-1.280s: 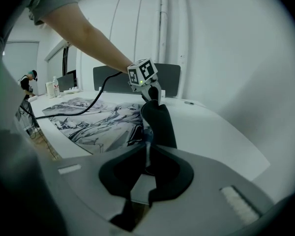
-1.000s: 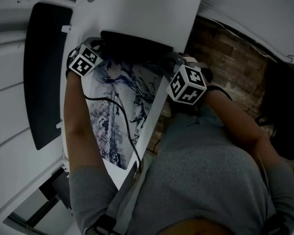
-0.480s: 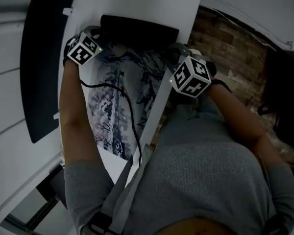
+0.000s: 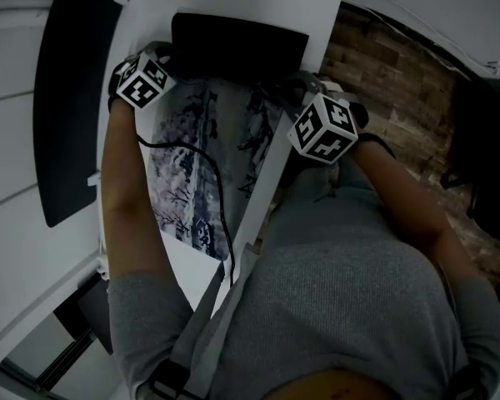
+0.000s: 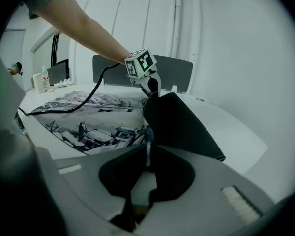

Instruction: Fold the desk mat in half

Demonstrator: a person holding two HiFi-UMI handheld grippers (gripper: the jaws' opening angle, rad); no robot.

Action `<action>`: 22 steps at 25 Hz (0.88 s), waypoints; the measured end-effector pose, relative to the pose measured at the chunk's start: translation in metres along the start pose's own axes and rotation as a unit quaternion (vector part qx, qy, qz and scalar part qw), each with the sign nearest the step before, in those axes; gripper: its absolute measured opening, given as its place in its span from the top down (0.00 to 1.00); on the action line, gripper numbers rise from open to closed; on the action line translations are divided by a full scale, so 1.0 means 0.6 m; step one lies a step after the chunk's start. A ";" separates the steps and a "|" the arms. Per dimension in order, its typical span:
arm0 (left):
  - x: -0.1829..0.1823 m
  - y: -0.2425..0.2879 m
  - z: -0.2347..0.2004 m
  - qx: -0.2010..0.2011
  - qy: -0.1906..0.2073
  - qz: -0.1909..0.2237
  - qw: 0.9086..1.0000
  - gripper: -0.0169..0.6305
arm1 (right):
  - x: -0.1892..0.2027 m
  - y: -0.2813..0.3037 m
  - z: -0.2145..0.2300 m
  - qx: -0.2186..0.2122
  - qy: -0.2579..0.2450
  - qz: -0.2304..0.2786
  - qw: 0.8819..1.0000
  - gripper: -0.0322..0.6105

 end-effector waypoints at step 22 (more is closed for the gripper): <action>0.054 -0.073 0.152 -0.028 -0.004 0.005 1.000 0.92 | 0.018 -0.010 -0.162 0.001 -0.007 -0.003 1.000 0.91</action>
Point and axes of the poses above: the fingertips, and each gripper's own axes: y forward along the fingers, z to its right, x out of its underside, the point moved 6 cm from there along -y, backward along the fingers, and after that the axes turned 12 degrees about y, right-handed, at the moved point
